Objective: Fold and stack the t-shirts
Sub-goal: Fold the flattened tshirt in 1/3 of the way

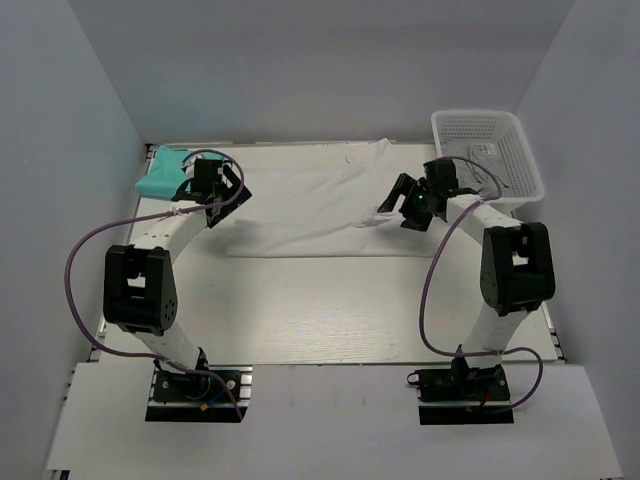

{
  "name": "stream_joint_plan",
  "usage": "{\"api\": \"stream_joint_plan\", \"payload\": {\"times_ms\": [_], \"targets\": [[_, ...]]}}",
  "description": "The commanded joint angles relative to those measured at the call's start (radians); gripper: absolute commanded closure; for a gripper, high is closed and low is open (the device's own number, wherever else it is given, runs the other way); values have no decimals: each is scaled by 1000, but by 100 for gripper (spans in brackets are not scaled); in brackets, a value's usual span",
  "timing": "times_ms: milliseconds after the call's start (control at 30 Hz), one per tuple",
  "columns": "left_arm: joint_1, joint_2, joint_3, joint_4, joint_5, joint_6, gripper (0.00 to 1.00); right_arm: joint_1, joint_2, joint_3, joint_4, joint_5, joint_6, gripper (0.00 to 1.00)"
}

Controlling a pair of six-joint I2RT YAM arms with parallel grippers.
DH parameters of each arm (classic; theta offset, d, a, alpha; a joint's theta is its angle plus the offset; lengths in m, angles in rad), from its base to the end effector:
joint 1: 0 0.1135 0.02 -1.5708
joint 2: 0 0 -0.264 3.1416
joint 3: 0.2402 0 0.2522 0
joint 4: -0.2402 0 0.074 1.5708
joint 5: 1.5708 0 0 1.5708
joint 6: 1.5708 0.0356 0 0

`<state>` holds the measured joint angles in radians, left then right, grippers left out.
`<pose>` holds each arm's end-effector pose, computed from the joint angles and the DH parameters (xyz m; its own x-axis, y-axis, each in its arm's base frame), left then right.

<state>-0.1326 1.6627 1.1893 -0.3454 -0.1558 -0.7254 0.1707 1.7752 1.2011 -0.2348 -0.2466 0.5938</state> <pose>0.3617 -0.0427 0.2384 -0.5586 -0.5867 -0.5863 -0.4611 0.8072 -0.3684 0.3797 0.0743 0.2108 -0.7760 0.4168 -0.4733 0.1248 0.8371 0.5326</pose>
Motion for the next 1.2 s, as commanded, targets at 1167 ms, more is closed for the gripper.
{"api": "stream_joint_plan", "payload": {"times_ms": [1167], "targets": [[-10,-95,-142,71,145,121,0,113,666,873,6,21,-209,10]]}}
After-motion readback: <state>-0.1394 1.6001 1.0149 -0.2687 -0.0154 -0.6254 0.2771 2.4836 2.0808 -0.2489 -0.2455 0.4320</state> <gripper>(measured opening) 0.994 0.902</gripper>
